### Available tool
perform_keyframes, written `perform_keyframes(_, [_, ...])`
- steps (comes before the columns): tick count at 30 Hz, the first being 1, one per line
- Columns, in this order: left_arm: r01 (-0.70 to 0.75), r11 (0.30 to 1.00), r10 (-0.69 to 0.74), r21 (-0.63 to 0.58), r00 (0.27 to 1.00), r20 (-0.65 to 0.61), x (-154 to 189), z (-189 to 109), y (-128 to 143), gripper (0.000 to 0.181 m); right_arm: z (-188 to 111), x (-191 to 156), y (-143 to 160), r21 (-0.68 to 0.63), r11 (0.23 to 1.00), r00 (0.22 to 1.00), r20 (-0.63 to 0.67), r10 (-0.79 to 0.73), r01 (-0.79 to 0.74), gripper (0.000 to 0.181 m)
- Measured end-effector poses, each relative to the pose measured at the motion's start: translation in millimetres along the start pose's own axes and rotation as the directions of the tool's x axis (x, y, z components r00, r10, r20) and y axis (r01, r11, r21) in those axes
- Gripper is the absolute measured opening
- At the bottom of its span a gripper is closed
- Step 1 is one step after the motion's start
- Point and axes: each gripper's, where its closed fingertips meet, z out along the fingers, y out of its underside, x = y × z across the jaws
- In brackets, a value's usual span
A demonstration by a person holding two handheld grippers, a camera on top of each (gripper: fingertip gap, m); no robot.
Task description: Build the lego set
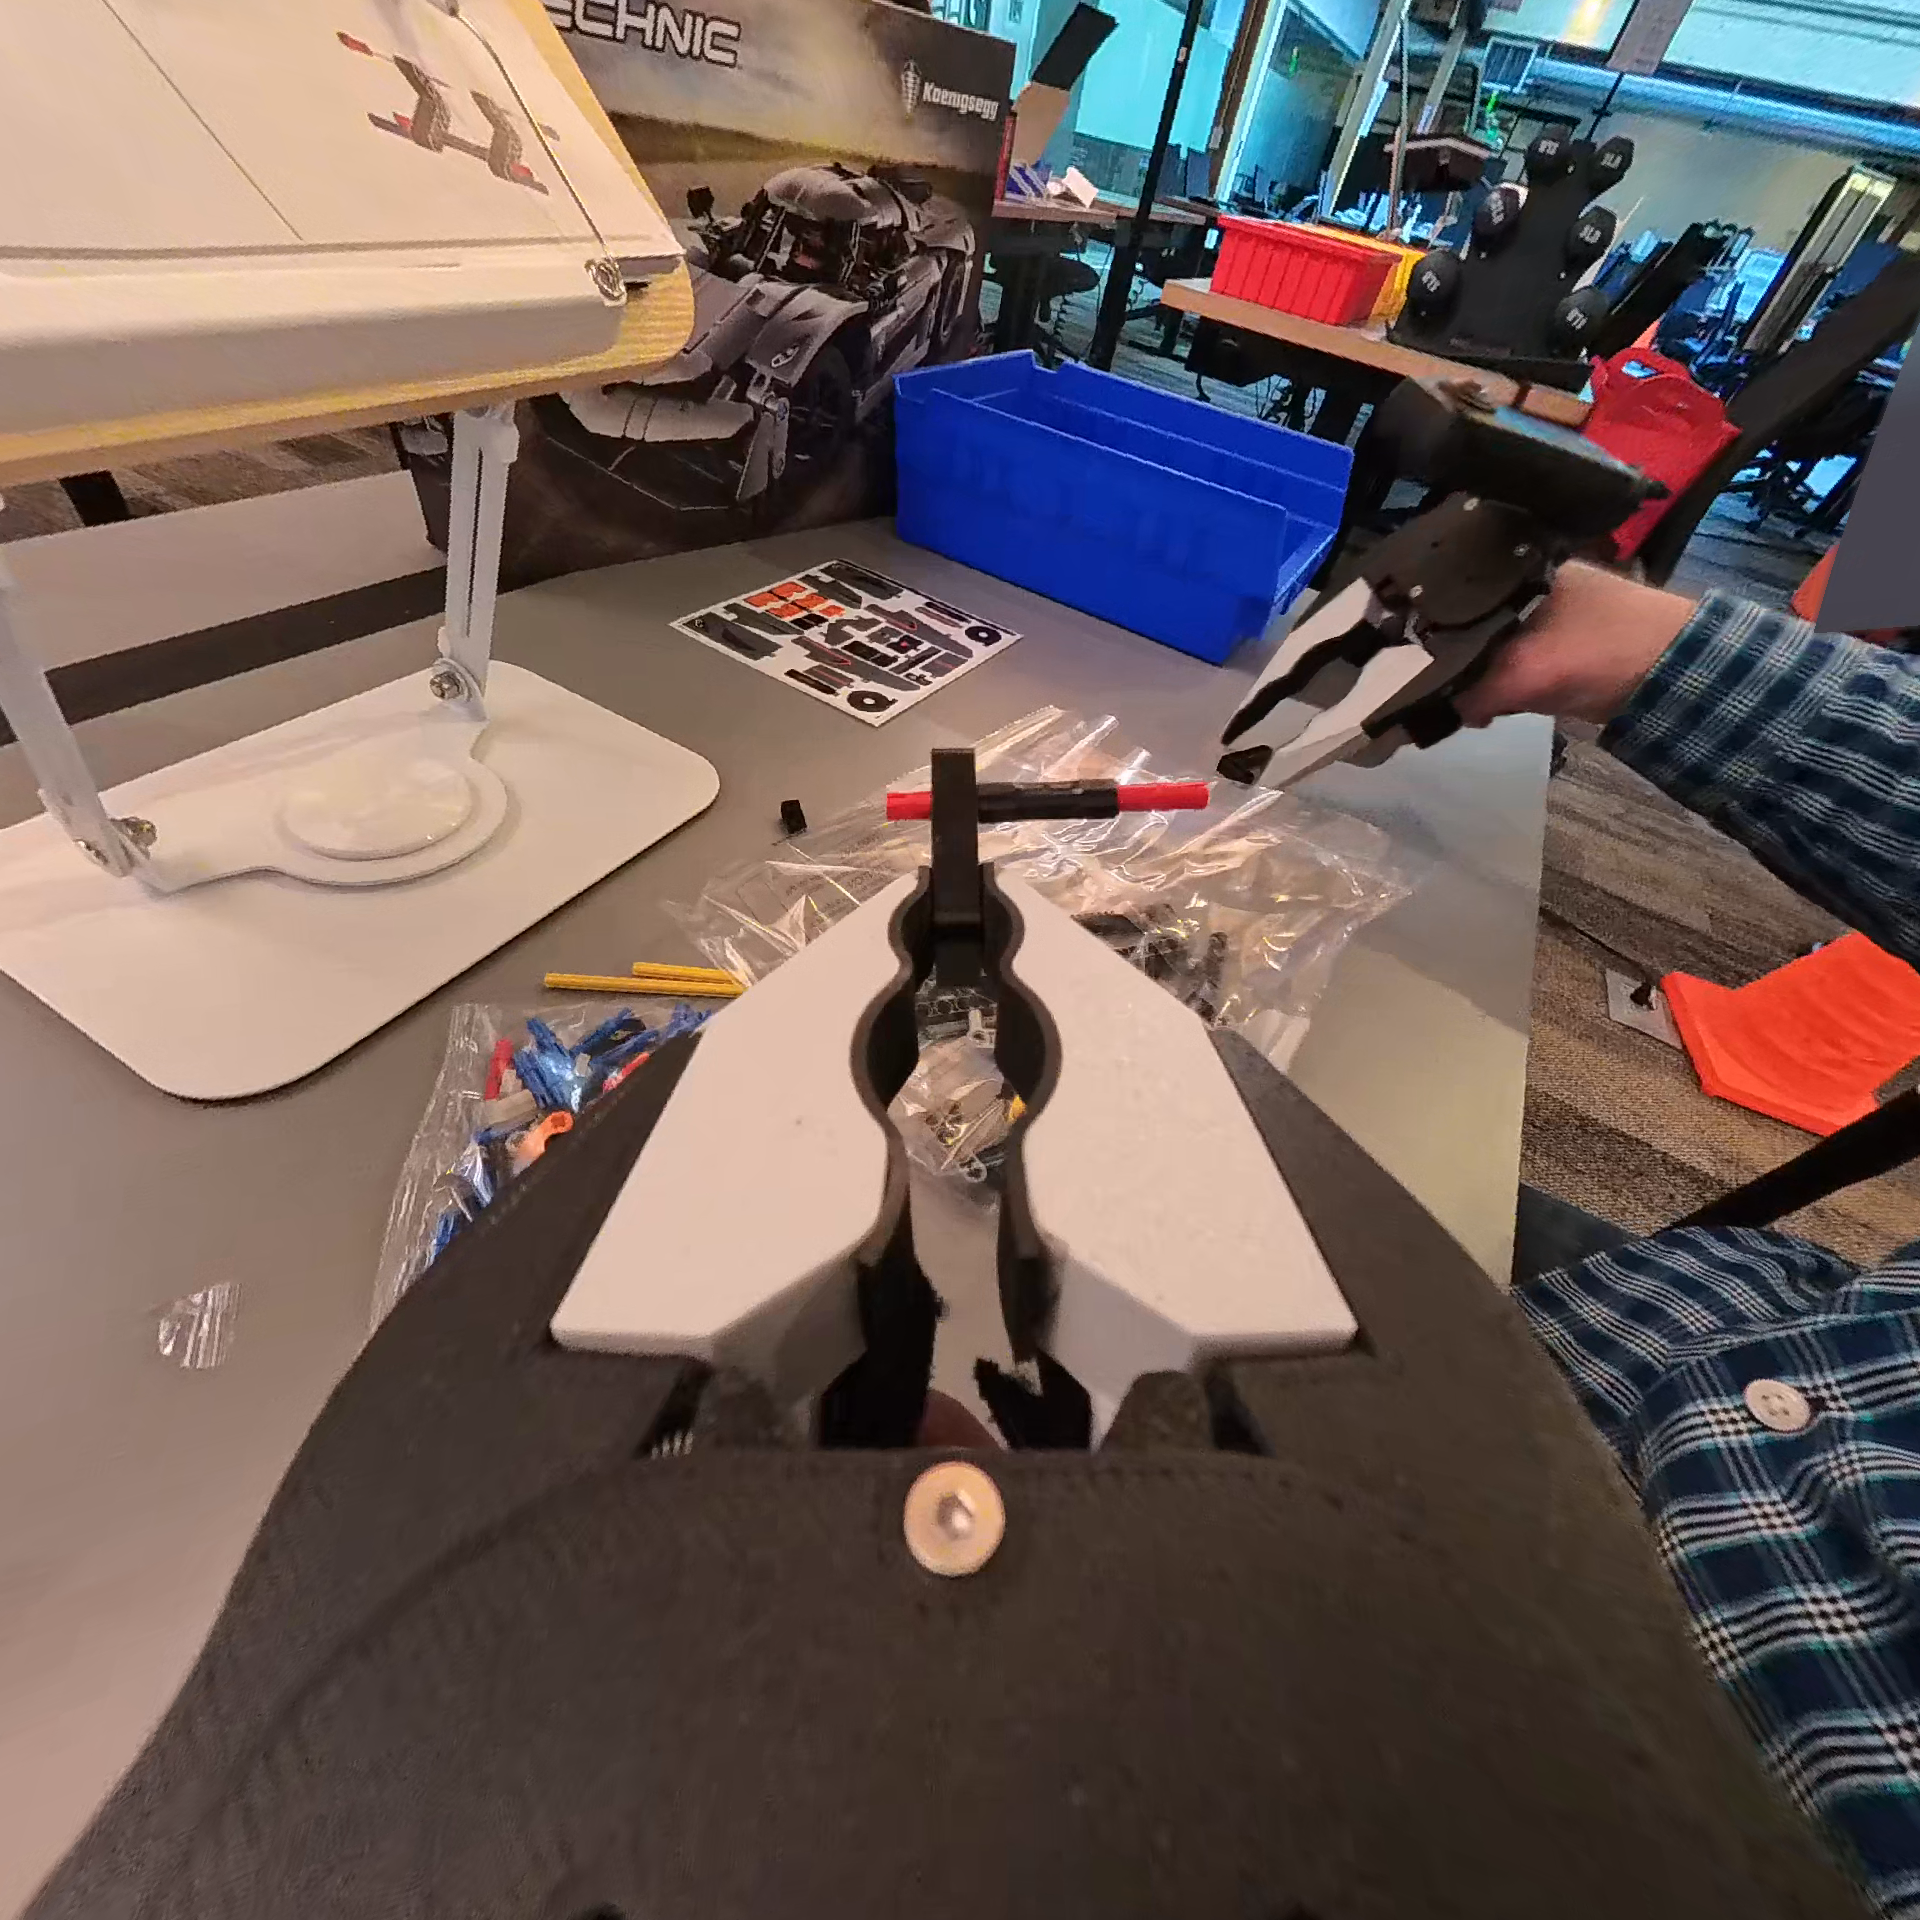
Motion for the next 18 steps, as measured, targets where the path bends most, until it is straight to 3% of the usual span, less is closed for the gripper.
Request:
perform_keyframes(3, [0.006, 1.0, -0.006, 0.0, 1.0, 0.006, -1.5, -1.1, -0.6, 0.005, 1.0, 4.2, 1.0, -0.009, 1.0, 1.0, 0.025, -0.008, 0.009, 0.023])
perform_keyframes(13, [0.052, 0.999, -0.052, 0.002, 0.997, 0.062, -19.8, -14.5, 3.2, 0.005, -7.8, 4.0, -7.9, 0.105, 0.991, 0.995, 0.055, 0.083, -0.088, 0.021])
perform_keyframes(18, [0.037, 0.999, -0.033, -0.036, 0.994, 0.107, -33.0, -28.4, 5.4, 0.005, -50.2, -13.3, -59.1, 0.273, 0.962, 0.999, 0.028, 0.019, -0.026, 0.021])
